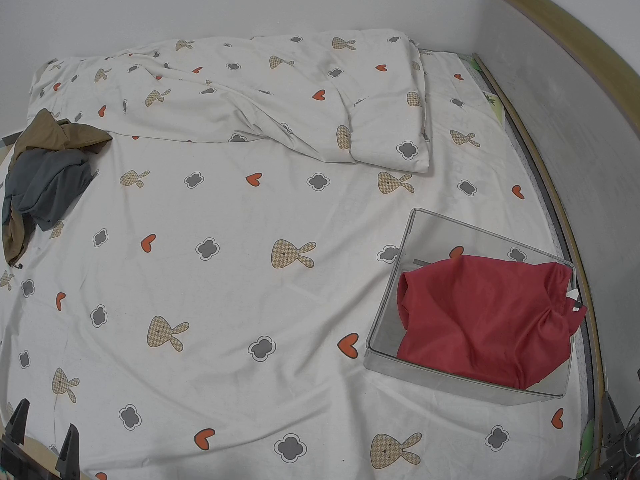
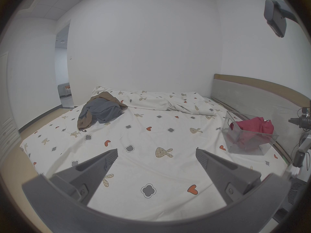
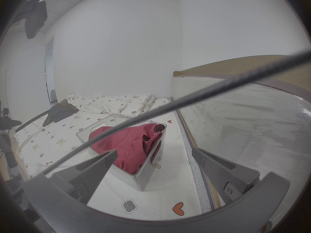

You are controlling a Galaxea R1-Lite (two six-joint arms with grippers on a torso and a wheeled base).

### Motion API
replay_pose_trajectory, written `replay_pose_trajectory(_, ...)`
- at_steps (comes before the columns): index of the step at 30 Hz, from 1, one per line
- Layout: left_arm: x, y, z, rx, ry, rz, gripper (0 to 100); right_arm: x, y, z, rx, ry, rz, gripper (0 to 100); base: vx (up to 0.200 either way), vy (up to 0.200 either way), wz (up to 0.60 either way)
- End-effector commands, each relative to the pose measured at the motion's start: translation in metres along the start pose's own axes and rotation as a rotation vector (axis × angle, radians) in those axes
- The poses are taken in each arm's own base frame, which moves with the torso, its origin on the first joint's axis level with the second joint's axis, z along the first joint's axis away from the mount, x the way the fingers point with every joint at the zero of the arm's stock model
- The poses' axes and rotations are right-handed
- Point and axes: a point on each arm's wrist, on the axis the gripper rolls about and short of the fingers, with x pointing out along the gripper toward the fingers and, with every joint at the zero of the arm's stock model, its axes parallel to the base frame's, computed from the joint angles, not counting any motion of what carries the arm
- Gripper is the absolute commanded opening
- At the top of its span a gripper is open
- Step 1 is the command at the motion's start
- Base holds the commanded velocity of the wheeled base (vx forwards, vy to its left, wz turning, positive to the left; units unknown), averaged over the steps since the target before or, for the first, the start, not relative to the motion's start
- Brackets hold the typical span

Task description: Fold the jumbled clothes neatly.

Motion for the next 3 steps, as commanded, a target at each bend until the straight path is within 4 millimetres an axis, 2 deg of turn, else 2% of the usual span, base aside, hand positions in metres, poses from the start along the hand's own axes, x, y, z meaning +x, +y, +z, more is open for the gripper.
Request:
replay_pose_trajectory(1,0.0003,0.0001,-0.0051,0.0,0.004,0.0,100,0.0,0.0,-0.0052,0.0,0.001,0.0,100,0.0,0.0,0.0)
replay_pose_trajectory(3,0.0003,0.0001,-0.0051,0.0,0.004,0.0,100,0.0,0.0,-0.0051,0.0,0.0,0.0,100,0.0,0.0,0.0)
